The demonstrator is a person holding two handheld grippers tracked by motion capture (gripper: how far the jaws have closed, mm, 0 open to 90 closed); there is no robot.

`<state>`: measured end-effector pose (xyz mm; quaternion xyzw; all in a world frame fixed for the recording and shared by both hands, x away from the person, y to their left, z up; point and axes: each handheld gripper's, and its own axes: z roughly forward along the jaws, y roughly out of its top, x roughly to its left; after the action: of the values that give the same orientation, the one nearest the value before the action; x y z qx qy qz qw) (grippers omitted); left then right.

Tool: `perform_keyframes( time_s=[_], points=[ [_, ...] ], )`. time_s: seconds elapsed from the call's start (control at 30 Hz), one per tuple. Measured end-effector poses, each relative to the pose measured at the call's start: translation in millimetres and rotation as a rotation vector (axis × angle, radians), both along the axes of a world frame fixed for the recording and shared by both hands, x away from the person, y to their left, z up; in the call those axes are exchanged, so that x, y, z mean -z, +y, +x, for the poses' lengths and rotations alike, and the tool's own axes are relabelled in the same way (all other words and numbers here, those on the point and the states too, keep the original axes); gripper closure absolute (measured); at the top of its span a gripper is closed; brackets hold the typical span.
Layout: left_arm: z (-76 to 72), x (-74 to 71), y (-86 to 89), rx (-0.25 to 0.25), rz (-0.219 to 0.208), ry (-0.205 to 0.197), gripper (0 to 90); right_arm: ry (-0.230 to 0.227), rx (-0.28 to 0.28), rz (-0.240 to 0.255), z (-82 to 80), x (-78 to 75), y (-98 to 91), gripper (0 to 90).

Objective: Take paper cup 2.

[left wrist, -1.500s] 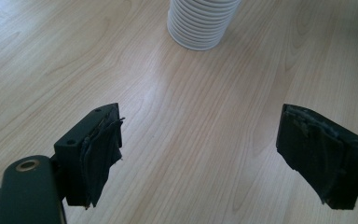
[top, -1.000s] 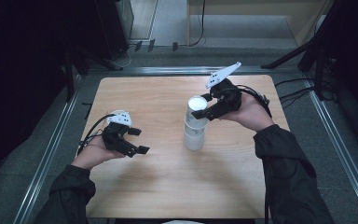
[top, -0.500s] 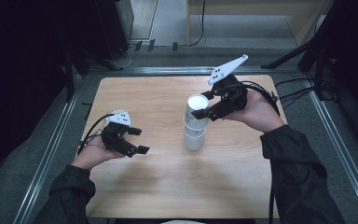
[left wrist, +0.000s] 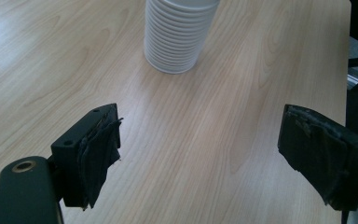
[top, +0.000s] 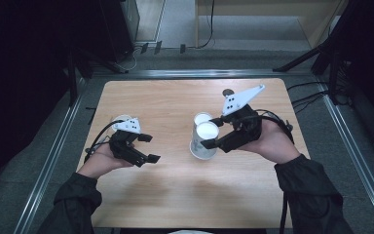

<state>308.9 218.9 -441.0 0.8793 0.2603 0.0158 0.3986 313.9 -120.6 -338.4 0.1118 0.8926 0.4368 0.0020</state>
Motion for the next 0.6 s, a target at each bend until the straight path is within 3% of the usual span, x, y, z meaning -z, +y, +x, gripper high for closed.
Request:
perform_keyframes(
  time_s=[0.33,0.6],
  points=[
    [-9.6,1.1,-8.3,0.023,-0.024,-0.017,13.1,0.018,-0.028,0.002,-10.7,34.3,5.2,34.9],
    [-13.7,5.1,-20.9,0.06,-0.057,0.0,13.0,0.038,-0.039,-0.007,-11.2,65.8,11.3,35.0]
  ],
)
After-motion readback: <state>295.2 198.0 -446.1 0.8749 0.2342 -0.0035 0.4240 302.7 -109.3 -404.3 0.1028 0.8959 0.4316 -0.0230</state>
